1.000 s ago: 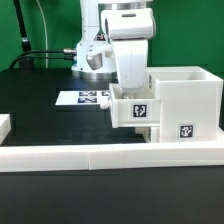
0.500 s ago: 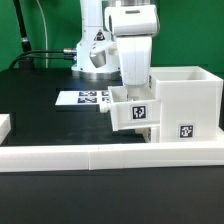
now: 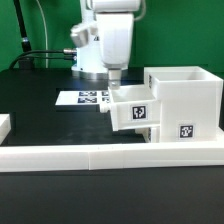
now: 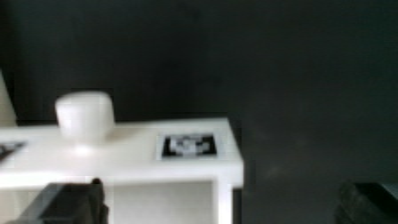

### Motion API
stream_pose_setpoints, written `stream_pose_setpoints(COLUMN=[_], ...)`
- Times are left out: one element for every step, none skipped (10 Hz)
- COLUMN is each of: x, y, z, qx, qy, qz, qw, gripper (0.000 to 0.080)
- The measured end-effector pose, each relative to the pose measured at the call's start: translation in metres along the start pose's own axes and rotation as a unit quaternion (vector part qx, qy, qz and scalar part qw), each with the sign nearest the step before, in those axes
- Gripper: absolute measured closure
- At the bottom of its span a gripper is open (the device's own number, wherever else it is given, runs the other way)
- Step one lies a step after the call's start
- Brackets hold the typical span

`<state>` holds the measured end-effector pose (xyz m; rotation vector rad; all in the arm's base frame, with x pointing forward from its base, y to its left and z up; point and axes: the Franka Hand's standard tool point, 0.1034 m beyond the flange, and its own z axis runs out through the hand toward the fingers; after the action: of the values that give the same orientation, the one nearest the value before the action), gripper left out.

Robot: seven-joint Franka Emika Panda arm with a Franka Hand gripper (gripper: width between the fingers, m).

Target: Assemble drawer

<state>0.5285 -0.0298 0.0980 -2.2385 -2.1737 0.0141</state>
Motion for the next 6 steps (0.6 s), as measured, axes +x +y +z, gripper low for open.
stream_pose_setpoints(x=[-0.009,-0.012,-0.011,-0.016,-0.023,-0.026], y=[0.000,-0.001,-0.001,-0.002,0.001,0.006], z=[0.000,0.002,0.002,0.005,0.016,0.021], qx=[0.000,0.001,0.002,0.004,0.007,0.009], qy=[0.002,0.003,0.004,0.011,0.045,0.060], qz=[0.001,0.005,0.003,-0.004,-0.010,-0.007], qw=[1.000,1.000,1.000,1.000,0.999,0.998], gripper=[0.0151,0.0151,0.0151,0.0151,0.0151,0.0151])
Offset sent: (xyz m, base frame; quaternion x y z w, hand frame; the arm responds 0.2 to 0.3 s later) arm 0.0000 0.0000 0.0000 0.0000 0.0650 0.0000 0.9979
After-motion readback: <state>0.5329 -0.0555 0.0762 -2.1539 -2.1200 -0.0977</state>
